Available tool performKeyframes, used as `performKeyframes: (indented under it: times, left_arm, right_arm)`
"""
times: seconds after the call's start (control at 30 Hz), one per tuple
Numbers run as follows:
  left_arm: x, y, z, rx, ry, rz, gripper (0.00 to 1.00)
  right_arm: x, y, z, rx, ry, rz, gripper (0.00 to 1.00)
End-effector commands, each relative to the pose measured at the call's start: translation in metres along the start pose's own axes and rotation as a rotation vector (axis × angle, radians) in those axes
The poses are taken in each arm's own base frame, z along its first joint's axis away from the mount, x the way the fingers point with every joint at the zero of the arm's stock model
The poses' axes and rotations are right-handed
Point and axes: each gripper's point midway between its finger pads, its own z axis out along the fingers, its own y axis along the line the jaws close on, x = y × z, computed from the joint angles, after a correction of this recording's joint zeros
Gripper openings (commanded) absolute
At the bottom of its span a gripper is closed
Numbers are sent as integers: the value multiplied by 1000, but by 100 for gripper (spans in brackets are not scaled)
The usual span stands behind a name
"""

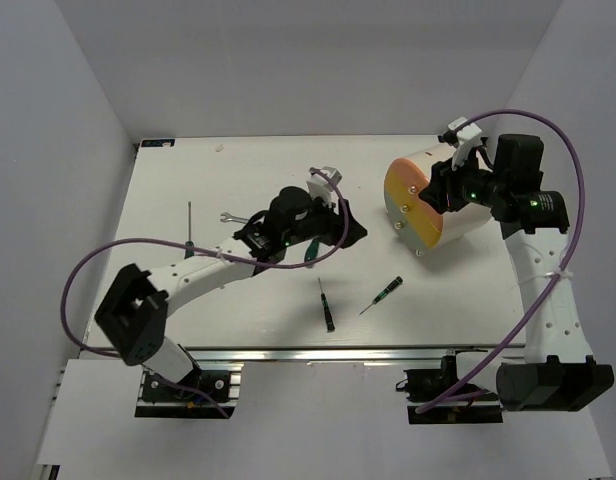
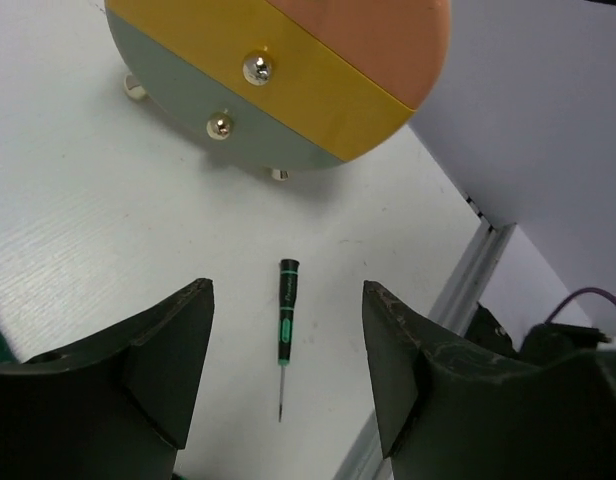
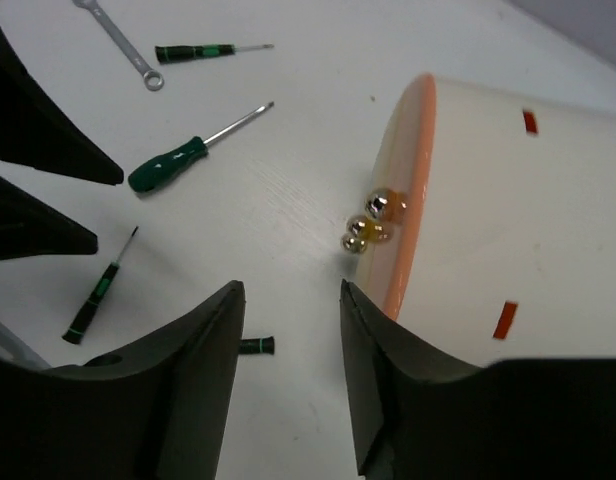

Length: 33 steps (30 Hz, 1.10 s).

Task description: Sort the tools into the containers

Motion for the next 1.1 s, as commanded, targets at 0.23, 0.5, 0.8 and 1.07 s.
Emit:
performKeyframes:
  times: [0.23, 0.5, 0.8, 1.07]
  left_arm:
    - [-53, -12, 74, 72, -145, 221, 72]
    - [-49, -9, 119, 123, -157, 240, 69]
    - [-57, -16, 139, 162, -196, 279, 69]
    - [-58, -24, 155, 187, -226, 287, 66]
  right_arm:
    - [33, -56, 17, 288, 109, 192, 67]
    - [40, -86, 31, 399, 109, 219, 64]
    - [52, -96, 45, 416, 127, 226, 63]
    - [64, -97, 50, 423, 149, 237, 62]
